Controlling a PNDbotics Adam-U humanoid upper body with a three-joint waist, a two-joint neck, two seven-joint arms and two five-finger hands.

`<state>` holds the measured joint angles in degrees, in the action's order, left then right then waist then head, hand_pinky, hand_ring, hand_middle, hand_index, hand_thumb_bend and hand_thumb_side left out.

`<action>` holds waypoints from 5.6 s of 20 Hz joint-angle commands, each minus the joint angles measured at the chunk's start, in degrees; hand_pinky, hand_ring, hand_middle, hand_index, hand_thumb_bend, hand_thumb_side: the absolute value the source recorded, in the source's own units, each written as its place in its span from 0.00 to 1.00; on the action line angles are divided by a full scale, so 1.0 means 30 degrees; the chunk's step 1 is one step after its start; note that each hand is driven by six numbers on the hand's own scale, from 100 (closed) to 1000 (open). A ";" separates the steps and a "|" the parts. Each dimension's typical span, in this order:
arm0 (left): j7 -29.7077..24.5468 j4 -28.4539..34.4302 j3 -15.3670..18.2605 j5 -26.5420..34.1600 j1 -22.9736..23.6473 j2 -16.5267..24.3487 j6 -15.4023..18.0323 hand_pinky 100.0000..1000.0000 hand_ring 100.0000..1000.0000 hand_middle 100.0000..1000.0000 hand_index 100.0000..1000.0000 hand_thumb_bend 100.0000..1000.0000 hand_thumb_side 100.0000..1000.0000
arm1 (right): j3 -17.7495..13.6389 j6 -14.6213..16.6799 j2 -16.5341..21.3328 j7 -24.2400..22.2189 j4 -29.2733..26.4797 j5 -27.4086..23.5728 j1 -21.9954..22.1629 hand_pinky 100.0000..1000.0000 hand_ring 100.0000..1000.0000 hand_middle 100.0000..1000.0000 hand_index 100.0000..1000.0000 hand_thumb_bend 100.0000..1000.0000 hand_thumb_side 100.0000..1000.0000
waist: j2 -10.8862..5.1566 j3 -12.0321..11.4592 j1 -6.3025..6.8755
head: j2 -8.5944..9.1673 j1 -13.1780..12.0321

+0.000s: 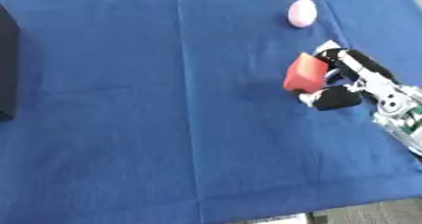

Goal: Pick up the objects with one hand, pass them to the other hand, and then place them into the box on the other side of the table.

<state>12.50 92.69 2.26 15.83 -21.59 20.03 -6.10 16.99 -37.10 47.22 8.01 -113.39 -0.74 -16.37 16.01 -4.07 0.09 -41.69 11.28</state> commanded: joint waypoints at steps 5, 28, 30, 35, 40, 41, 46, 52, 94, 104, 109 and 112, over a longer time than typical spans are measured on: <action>-0.0076 0.0648 0.0003 0.0053 -0.0314 0.0223 0.0148 0.79 0.88 0.72 0.74 0.11 0.89 | -0.0014 0.0290 -0.0169 0.0360 -0.0399 -0.0548 -0.0938 0.63 0.73 0.57 0.55 0.32 0.00 | -0.0488 -0.0016 0.0054 | 0.0192 -0.0019; -0.4280 0.5845 -0.2916 -0.2466 -0.2492 0.5319 -0.2356 0.78 0.87 0.72 0.75 0.00 0.81 | 0.0860 0.2246 -0.2460 0.1169 0.1156 -0.2022 -0.3033 0.61 0.72 0.56 0.53 0.22 0.00 | -0.1446 -0.0824 0.0487 | -0.0300 -0.0078; -0.4438 0.6193 -0.3129 -0.2364 -0.2621 0.5566 -0.2637 0.78 0.87 0.72 0.75 0.00 0.81 | 0.0933 0.2490 -0.2565 0.1266 0.1352 -0.2059 -0.3080 0.61 0.72 0.56 0.53 0.22 0.00 | -0.1464 -0.0866 0.0492 | -0.0344 -0.0066; -0.5254 0.7185 -0.4083 -0.2339 -0.3534 0.6096 -0.3017 0.78 0.86 0.72 0.75 0.00 0.80 | 0.1294 0.3166 -0.3120 0.1518 0.1821 -0.2138 -0.3431 0.61 0.72 0.56 0.52 0.20 0.00 | -0.1549 -0.1092 0.0609 | -0.0450 -0.0061; -0.6454 0.7297 -0.5040 -0.3002 -0.4679 0.6363 -0.3507 0.77 0.85 0.72 0.75 0.00 0.76 | 0.1542 0.3649 -0.3334 0.1741 0.2249 -0.2069 -0.3900 0.60 0.73 0.56 0.52 0.19 0.00 | -0.1686 -0.1283 0.0723 | -0.0580 0.0019; -0.6721 0.7299 -0.5264 -0.3243 -0.4902 0.6381 -0.3669 0.77 0.85 0.72 0.75 0.00 0.74 | 0.1598 0.3703 -0.3372 0.1733 0.2346 -0.2049 -0.3995 0.60 0.73 0.56 0.52 0.19 0.00 | -0.1720 -0.1309 0.0738 | -0.0625 0.0023; -0.8134 0.7301 -0.6442 -0.4629 -0.6097 0.6527 -0.4655 0.77 0.84 0.72 0.75 0.00 0.63 | 0.1947 0.3739 -0.3539 0.1464 0.3025 -0.1666 -0.4352 0.60 0.73 0.56 0.52 0.20 0.00 | -0.1948 -0.1364 0.0750 | -0.0797 -0.0077; -0.9806 0.7301 -0.7373 -0.6387 -0.7458 0.6301 -0.5248 0.76 0.82 0.72 0.75 0.00 0.56 | 0.2172 0.3933 -0.3698 0.1222 0.3618 -0.1378 -0.4566 0.61 0.73 0.56 0.52 0.19 0.00 | -0.2123 -0.1500 0.0803 | -0.0809 0.0022; -1.2885 -0.1789 -1.2103 -1.6359 -1.2402 0.0230 -0.1637 0.76 0.84 0.77 0.80 0.24 0.38 | 0.4166 0.5480 -0.4304 0.0218 0.3506 -0.0693 -0.6121 0.60 0.73 0.56 0.52 0.16 0.00 | -0.2446 -0.1724 0.0967 | -0.0809 -0.0596; -1.2044 -0.2774 -1.2016 -1.6809 -1.2551 -0.0422 -0.1303 0.76 0.84 0.77 0.80 0.28 0.39 | 0.4199 0.5292 -0.3786 0.0026 0.2172 -0.0738 -0.5733 0.60 0.72 0.57 0.52 0.18 0.00 | -0.2383 -0.1694 0.0844 | -0.0809 -0.0860; -1.1801 -0.2772 -1.2024 -1.6526 -1.2528 -0.0521 -0.1257 0.77 0.85 0.77 0.81 0.36 0.48 | 0.4225 0.5201 -0.3788 -0.0095 0.2079 -0.0669 -0.5720 0.60 0.72 0.57 0.52 0.18 0.00 | -0.2348 -0.1672 0.0836 | -0.0809 -0.0839; -1.2040 -0.2478 -1.2091 -1.6248 -1.2546 -0.0477 -0.1149 0.77 0.85 0.78 0.81 0.41 0.52 | 0.4238 0.5167 -0.3784 -0.0129 0.2066 -0.0654 -0.5709 0.60 0.72 0.57 0.52 0.19 0.00 | -0.2331 -0.1674 0.0835 | -0.0809 -0.0809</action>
<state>-23.53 84.10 -34.44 -33.58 -57.77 18.47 -9.72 30.04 -21.52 34.69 7.71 -105.97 -3.00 -32.77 9.74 -9.11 2.77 -44.22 8.88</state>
